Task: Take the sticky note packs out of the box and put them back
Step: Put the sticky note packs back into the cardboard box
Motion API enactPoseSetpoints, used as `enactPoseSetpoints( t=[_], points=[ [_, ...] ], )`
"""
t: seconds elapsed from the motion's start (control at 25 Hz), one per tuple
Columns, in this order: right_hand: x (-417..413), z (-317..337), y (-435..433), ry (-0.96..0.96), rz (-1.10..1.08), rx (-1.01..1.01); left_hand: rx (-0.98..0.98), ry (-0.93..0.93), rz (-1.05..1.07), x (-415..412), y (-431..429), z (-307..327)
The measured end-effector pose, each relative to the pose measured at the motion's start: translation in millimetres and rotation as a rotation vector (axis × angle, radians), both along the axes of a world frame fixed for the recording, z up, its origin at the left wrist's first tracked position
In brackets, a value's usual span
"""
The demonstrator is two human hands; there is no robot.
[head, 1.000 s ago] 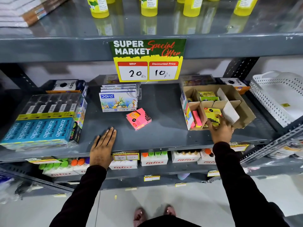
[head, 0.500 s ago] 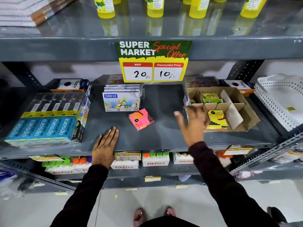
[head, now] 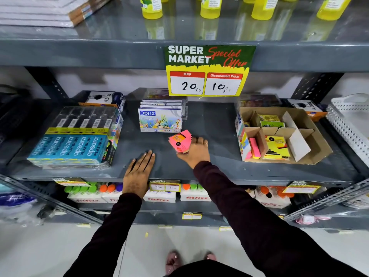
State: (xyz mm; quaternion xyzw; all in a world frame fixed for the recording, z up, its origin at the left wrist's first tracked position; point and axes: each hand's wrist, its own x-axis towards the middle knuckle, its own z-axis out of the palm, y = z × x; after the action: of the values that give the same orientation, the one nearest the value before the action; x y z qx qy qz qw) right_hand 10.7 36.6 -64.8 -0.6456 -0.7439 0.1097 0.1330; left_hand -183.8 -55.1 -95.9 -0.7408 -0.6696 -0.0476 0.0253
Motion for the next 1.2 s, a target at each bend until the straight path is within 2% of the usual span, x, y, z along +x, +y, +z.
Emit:
enactPoseSetpoints(
  t=[0.16,0.32,0.48,0.64,1.0,1.2],
  points=[
    [25,18,-7,0.068,-0.061,0.056,-0.03,-0.013,0.0,0,0,1],
    [85,50,-30,0.352,-0.252,0.274,-0.046,-0.01,0.0,-1,0,1],
    [173,55,-50,0.324,-0.527,0.416,-0.061,0.004,0.003,-2,1,0],
    [226,37,-50,0.33,-0.71,0.315,-0.039,-0.015,-0.001,-2,1,-1],
    [234,4,-33,0.278,-0.637,0.145,-0.042,-0.007,0.012,3,-1,4],
    [236,0,-35,0.137,-0.561,0.041,-0.02,0.031,-0.014,-1,0,1]
  ],
)
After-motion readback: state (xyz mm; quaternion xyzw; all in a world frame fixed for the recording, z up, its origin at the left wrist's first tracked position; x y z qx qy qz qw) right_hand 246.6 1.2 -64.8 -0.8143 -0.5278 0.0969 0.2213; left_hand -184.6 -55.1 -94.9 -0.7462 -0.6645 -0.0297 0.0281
